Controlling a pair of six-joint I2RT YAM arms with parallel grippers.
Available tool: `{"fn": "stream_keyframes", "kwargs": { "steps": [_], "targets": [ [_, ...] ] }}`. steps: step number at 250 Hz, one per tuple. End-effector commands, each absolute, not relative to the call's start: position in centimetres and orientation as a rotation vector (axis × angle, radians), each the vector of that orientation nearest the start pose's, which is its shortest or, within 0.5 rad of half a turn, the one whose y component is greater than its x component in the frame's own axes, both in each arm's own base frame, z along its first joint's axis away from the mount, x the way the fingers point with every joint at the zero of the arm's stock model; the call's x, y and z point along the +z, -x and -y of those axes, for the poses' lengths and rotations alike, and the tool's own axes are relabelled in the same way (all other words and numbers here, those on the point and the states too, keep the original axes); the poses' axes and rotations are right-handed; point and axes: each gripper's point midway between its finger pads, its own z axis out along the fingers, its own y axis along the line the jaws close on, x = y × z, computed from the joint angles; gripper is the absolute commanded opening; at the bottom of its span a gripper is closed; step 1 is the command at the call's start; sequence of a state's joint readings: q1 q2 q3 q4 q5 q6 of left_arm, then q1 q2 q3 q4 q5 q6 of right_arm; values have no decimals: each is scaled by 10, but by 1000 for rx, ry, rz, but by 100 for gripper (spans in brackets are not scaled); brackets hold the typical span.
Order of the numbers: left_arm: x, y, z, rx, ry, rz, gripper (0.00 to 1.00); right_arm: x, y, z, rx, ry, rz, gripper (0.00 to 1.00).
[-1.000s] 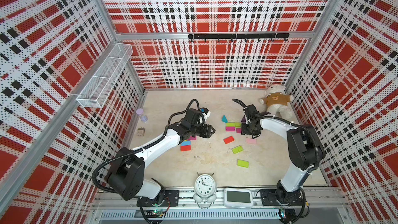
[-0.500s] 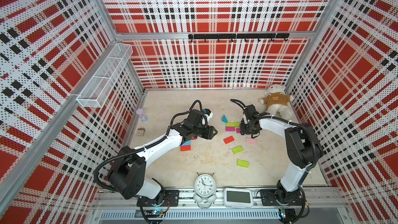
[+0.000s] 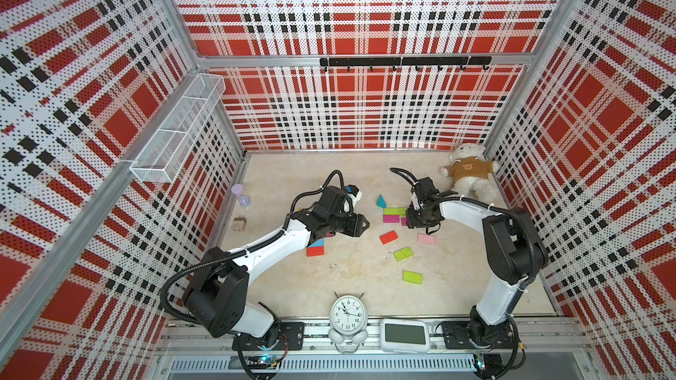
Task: Assemble a carrot with building blocks
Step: Assemble the building block at the center of the board.
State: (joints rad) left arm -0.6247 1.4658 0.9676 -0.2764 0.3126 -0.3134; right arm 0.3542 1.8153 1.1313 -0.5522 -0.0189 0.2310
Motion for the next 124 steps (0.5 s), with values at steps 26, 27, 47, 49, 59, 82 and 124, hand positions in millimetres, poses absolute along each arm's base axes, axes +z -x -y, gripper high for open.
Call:
{"fn": "stream_keyframes", "kwargs": {
  "steps": [26, 27, 47, 49, 59, 82, 124],
  "targets": [
    [154, -304, 287, -816, -538, -2357, 52, 24, -374, -152, 188, 212, -2807, 54],
    [154, -304, 286, -815, -538, -2358, 52, 24, -375, -152, 188, 211, -2807, 54],
    [153, -304, 286, -816, -539, -2360, 52, 24, -376, -153, 186, 209, -2804, 54],
    [153, -304, 287, -816, -538, -2359, 52, 24, -377, -152, 184, 208, -2804, 54],
    [153, -304, 287, -817, -540, -2359, 52, 24, -377, -153, 184, 206, -2804, 53],
    [153, -304, 287, -818, -541, -2360, 52, 24, -378, -153, 187, 205, -2800, 53],
    [153, -304, 288, -820, -543, -2359, 52, 26, -380, -155, 193, 201, -2795, 53]
  ]
}}
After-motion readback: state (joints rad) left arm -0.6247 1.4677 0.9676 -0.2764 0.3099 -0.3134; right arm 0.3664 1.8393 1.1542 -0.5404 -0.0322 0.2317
